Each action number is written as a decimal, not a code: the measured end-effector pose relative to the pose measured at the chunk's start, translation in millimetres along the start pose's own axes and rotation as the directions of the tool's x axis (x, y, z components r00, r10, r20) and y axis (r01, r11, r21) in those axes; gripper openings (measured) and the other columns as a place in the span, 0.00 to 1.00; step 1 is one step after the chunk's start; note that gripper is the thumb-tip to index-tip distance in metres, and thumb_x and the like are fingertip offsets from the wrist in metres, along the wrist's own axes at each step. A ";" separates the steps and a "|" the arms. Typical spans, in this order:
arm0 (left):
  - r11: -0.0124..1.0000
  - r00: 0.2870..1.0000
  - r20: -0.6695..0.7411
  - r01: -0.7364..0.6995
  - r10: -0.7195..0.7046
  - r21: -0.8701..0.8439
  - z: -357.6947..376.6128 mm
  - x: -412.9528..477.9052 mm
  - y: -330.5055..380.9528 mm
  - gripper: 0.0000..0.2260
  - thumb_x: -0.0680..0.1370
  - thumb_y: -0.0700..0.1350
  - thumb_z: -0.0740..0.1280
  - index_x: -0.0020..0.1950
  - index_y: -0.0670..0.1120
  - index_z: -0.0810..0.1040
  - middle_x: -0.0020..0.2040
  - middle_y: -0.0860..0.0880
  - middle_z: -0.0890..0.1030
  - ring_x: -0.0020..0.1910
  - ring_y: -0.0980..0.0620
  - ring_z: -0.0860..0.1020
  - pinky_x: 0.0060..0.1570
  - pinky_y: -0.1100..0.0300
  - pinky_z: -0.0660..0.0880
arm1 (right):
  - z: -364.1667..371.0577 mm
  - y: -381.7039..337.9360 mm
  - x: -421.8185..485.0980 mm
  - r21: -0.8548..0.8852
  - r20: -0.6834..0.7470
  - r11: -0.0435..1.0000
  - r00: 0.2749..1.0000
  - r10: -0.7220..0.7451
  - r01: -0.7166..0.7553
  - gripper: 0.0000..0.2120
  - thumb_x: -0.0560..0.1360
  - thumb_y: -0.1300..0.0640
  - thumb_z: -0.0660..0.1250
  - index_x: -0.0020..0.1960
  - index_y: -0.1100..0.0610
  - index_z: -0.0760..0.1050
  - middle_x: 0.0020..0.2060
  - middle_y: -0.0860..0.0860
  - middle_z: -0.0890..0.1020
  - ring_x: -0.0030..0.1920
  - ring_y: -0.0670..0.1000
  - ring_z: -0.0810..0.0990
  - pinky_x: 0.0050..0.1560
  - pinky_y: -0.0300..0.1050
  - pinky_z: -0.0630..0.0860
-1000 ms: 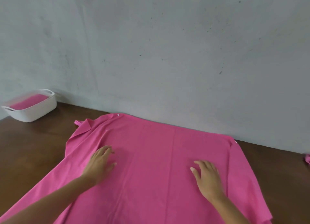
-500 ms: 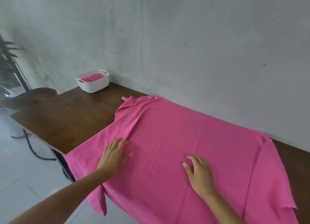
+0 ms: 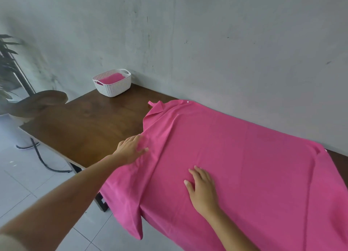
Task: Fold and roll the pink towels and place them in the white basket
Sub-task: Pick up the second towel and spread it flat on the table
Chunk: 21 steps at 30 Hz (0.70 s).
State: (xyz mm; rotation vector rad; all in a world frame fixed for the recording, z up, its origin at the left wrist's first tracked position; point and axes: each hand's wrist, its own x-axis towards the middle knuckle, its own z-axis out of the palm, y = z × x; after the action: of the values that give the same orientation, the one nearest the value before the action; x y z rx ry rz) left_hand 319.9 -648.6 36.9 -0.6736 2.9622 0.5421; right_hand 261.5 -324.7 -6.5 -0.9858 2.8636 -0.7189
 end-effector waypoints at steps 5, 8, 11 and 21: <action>0.995 0.992 0.071 -0.104 0.103 0.005 -9.8 36.2 -9.8 0.32 0.82 0.62 0.59 0.82 0.50 0.55 0.81 0.50 0.60 0.80 0.50 0.56 0.76 0.47 0.53 | 23.3 -25.3 4.9 -0.087 -0.111 0.996 0.994 0.020 -0.030 0.19 0.80 0.53 0.60 0.68 0.56 0.78 0.69 0.54 0.76 0.71 0.57 0.73 0.74 0.48 0.62; 0.981 0.974 0.116 -0.194 0.194 -0.010 -14.2 58.6 -14.1 0.34 0.82 0.64 0.57 0.83 0.49 0.54 0.81 0.48 0.60 0.81 0.50 0.55 0.77 0.47 0.51 | 31.3 -44.7 7.7 -0.142 -0.122 0.989 0.992 0.034 -0.051 0.24 0.77 0.55 0.52 0.65 0.57 0.79 0.67 0.53 0.79 0.69 0.55 0.76 0.72 0.46 0.60; 0.973 0.960 0.160 -0.227 0.231 -0.044 -19.7 77.1 -26.3 0.44 0.74 0.75 0.52 0.82 0.48 0.54 0.78 0.47 0.65 0.78 0.48 0.62 0.76 0.47 0.56 | 39.0 -58.3 10.7 -0.149 -0.133 0.981 0.986 0.104 -0.123 0.24 0.78 0.52 0.52 0.65 0.57 0.80 0.66 0.53 0.80 0.68 0.55 0.77 0.73 0.45 0.63; 0.931 0.936 0.178 -0.331 0.303 0.156 -48.0 121.4 -87.0 0.37 0.80 0.70 0.45 0.82 0.47 0.56 0.79 0.46 0.65 0.80 0.48 0.59 0.77 0.46 0.50 | 45.0 -63.7 4.5 -0.178 -0.141 0.968 0.978 0.152 -0.177 0.27 0.83 0.46 0.46 0.76 0.53 0.69 0.77 0.47 0.67 0.78 0.48 0.61 0.77 0.43 0.52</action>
State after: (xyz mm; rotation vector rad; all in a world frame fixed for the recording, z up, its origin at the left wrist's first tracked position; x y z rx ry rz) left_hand 248.7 -788.4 37.8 -0.1266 2.9393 0.3107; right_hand 302.3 -390.2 -18.6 -0.7287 3.1257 -0.5214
